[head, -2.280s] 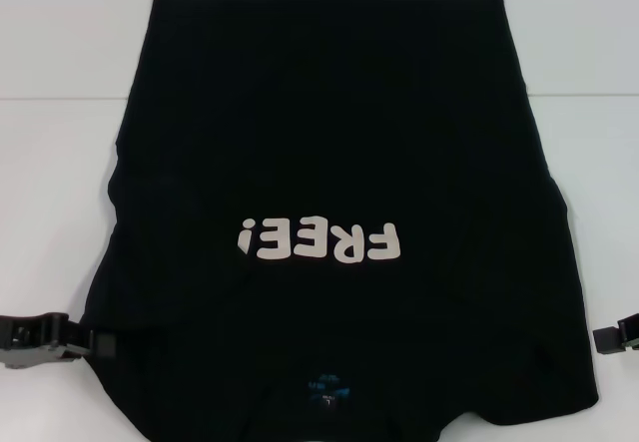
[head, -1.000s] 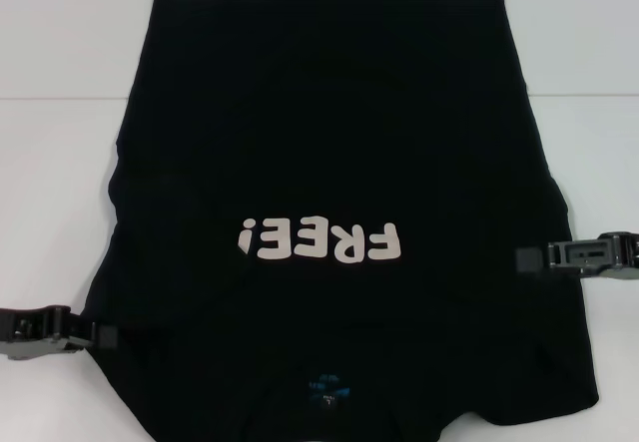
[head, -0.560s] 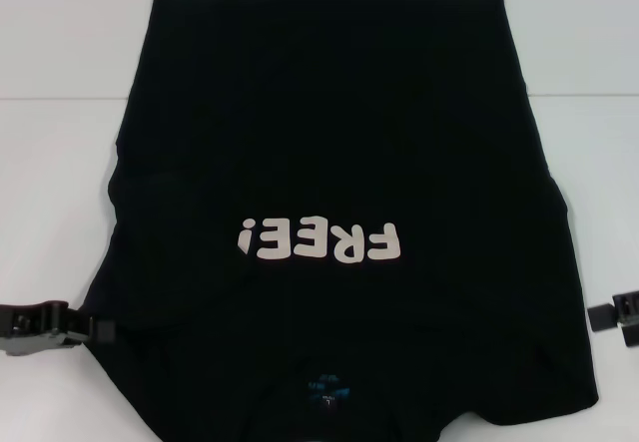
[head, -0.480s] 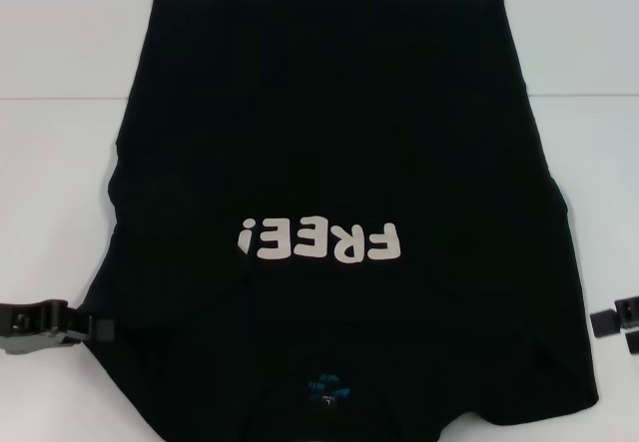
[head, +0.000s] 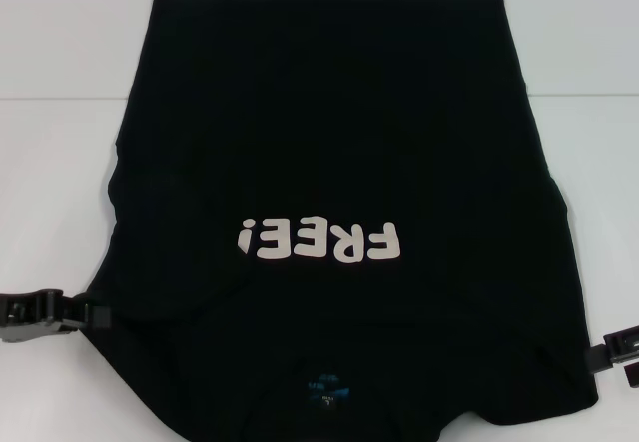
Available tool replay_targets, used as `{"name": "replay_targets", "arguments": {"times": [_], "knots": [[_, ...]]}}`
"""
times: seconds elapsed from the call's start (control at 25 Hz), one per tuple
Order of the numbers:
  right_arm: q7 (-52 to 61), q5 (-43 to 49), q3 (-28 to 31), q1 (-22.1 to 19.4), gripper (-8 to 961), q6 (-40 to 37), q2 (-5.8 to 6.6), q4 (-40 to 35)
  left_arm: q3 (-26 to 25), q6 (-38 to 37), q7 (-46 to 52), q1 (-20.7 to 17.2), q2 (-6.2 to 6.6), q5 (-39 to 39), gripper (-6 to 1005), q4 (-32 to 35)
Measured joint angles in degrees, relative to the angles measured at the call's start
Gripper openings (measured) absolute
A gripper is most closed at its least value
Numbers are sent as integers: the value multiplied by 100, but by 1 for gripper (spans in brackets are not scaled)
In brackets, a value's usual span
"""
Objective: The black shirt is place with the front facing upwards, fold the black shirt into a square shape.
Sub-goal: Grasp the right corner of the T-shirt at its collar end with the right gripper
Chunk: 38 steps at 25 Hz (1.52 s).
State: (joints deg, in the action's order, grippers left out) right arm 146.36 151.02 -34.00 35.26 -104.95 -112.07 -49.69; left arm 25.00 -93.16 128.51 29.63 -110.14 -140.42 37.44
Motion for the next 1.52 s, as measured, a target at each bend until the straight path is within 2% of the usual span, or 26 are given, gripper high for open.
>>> {"name": "replay_targets", "arguments": {"times": [0.32, 1.52], "knots": [[49, 14, -344, 22, 866, 236, -114, 28, -5, 22, -12, 18, 2, 0, 34, -18], [162, 16, -810, 172, 857, 738, -139, 372, -4, 70, -73, 26, -42, -3, 34, -44]]}}
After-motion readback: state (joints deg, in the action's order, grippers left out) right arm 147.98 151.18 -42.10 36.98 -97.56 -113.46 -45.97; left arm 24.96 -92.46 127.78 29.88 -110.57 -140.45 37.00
